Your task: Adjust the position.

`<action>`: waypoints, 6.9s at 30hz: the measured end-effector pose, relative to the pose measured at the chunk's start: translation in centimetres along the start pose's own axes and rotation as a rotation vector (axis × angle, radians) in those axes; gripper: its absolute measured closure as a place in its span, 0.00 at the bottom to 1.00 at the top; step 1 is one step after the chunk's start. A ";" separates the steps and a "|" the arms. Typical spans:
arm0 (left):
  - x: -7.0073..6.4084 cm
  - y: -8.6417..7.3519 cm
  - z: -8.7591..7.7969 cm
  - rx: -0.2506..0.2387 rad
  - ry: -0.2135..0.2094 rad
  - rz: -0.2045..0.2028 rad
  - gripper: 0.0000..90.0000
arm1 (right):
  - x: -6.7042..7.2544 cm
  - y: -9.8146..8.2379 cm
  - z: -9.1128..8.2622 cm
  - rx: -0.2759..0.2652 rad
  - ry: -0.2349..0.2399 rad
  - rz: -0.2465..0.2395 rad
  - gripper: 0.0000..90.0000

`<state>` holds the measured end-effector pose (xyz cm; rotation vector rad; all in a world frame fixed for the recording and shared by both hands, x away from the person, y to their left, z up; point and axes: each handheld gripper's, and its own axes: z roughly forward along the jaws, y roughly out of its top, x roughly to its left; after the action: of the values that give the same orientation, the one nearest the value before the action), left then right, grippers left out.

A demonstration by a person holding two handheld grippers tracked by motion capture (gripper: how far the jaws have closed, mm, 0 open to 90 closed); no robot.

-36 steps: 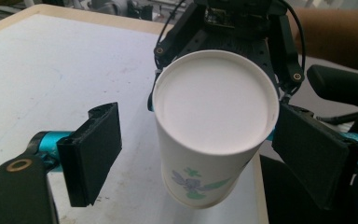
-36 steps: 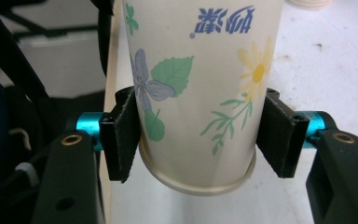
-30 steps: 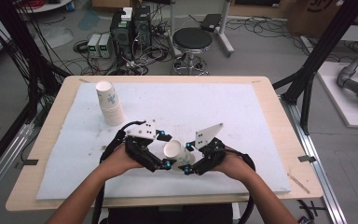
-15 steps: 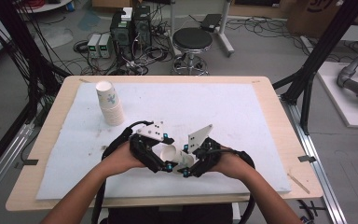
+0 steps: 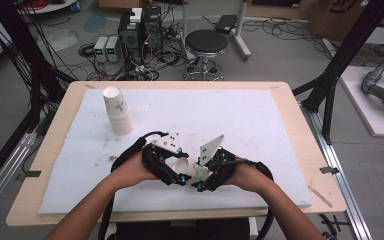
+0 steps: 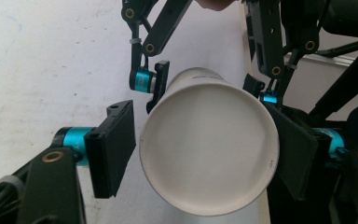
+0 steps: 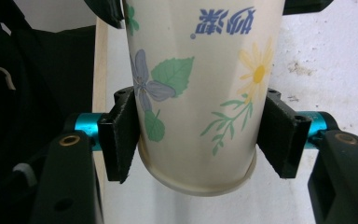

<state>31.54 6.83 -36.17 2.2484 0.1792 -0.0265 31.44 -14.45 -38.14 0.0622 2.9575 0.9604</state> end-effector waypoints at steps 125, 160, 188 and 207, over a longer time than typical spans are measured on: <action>-1.0 -3.6 -0.7 -0.090 0.120 -0.015 0.17 | -0.1 0.2 -2.9 -0.179 -0.055 0.015 0.38; -0.6 -3.5 1.6 0.059 0.068 -0.003 0.40 | 0.2 4.1 -0.9 0.126 -0.066 -0.104 0.37; -0.4 -8.8 -1.8 -0.227 0.224 -0.158 0.36 | -0.8 -3.2 -4.5 -0.344 -0.211 0.239 0.24; -0.7 -12.9 -6.0 -0.446 0.447 -0.225 0.35 | -0.8 -10.2 -4.6 -0.436 -0.452 0.449 0.24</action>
<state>28.80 19.39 -42.31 1.7521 0.6151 0.3635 31.74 -25.45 -40.44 0.8329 2.3062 1.3912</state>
